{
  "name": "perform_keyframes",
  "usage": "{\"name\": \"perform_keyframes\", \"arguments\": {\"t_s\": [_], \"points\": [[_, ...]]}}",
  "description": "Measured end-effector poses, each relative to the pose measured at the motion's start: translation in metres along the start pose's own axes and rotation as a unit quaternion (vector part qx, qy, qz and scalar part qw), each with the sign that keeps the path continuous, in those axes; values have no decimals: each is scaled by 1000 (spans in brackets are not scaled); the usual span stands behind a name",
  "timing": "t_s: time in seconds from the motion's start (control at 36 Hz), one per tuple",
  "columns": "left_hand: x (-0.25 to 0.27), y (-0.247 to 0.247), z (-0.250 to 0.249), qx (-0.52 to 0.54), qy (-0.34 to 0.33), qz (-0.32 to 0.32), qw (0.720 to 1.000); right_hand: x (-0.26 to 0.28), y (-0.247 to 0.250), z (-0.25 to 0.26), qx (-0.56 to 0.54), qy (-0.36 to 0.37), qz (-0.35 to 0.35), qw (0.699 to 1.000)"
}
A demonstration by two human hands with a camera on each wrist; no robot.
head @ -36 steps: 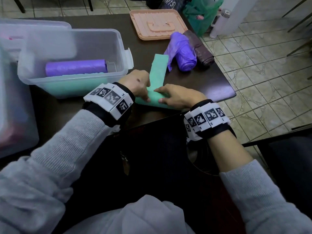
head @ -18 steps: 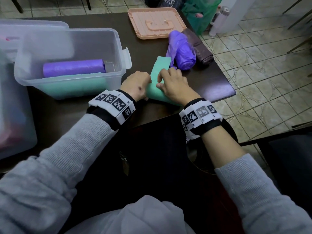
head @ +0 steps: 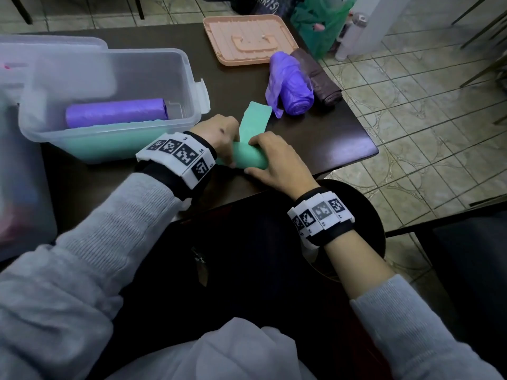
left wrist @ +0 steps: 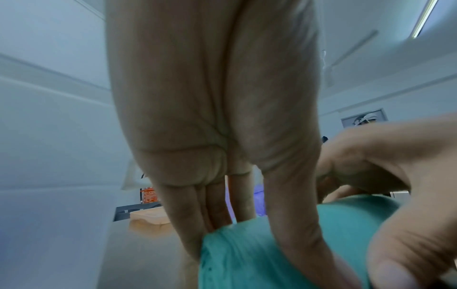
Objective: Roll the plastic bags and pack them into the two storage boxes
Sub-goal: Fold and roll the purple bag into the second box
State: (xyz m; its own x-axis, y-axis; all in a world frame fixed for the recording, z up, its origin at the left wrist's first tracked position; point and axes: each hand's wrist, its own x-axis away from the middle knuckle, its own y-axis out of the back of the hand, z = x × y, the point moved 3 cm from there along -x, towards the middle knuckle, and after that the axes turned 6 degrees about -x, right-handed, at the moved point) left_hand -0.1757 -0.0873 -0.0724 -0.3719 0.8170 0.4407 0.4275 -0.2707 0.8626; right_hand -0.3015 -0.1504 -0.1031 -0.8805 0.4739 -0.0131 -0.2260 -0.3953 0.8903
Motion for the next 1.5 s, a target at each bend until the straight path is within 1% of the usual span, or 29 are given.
{"name": "perform_keyframes", "arguments": {"t_s": [0.08,0.19,0.31,0.42,0.47,0.53,0.58,0.64,0.69,0.78,0.83,0.89,0.94,1.06,1.11,1.17,1.22,1.28,1.33,1.42,1.5], "points": [[2,-2,3,10,-14,-7,1000,-1,0,-4,-40,-9,29,999],[8,1,4,19,-45,-58,997,-9,2,-8,-25,-40,97,994],[14,-3,6,16,-41,-40,998,-12,4,-9,-14,-66,156,985],[16,-6,5,2,-38,-44,998,-16,5,-11,-24,-98,186,977],[14,-6,5,3,-36,-45,998,-17,4,-11,-33,-102,201,974],[12,-5,5,-1,-36,-37,999,-17,5,-13,-73,-100,191,974],[8,-5,5,-6,-37,-28,999,-15,8,-16,-119,-112,169,972],[6,-4,5,-11,-39,-13,999,-16,11,-18,-123,-122,145,974],[5,-3,5,-17,-36,4,999,-18,12,-16,-84,-109,115,984],[4,-2,4,-23,-34,27,999,-15,13,-7,-3,-54,40,998],[5,-3,5,-23,-32,39,998,-9,9,-3,18,-21,26,999],[5,-3,8,-17,-31,46,998,-6,7,-4,17,-17,35,999],[6,-3,10,-1,-29,34,999,-7,7,-7,9,-31,45,998],[8,-6,16,51,-16,-37,998,-15,7,-10,-26,-65,93,993],[9,-11,18,68,-16,-55,996,-19,10,-10,-34,-74,114,990],[9,-14,20,83,-13,-57,995,-22,13,-11,-35,-79,139,987],[8,-16,21,90,-11,-52,994,-25,16,-13,-49,-100,161,981],[7,-16,22,95,-11,-38,995,-28,17,-14,-70,-126,169,975],[6,-15,22,94,-16,-23,995,-32,17,-16,-75,-135,176,972],[6,-14,23,86,-25,-20,996,-33,18,-14,-90,-155,188,966],[6,-14,24,84,-29,-24,996,-33,17,-11,-96,-149,203,963]]}}
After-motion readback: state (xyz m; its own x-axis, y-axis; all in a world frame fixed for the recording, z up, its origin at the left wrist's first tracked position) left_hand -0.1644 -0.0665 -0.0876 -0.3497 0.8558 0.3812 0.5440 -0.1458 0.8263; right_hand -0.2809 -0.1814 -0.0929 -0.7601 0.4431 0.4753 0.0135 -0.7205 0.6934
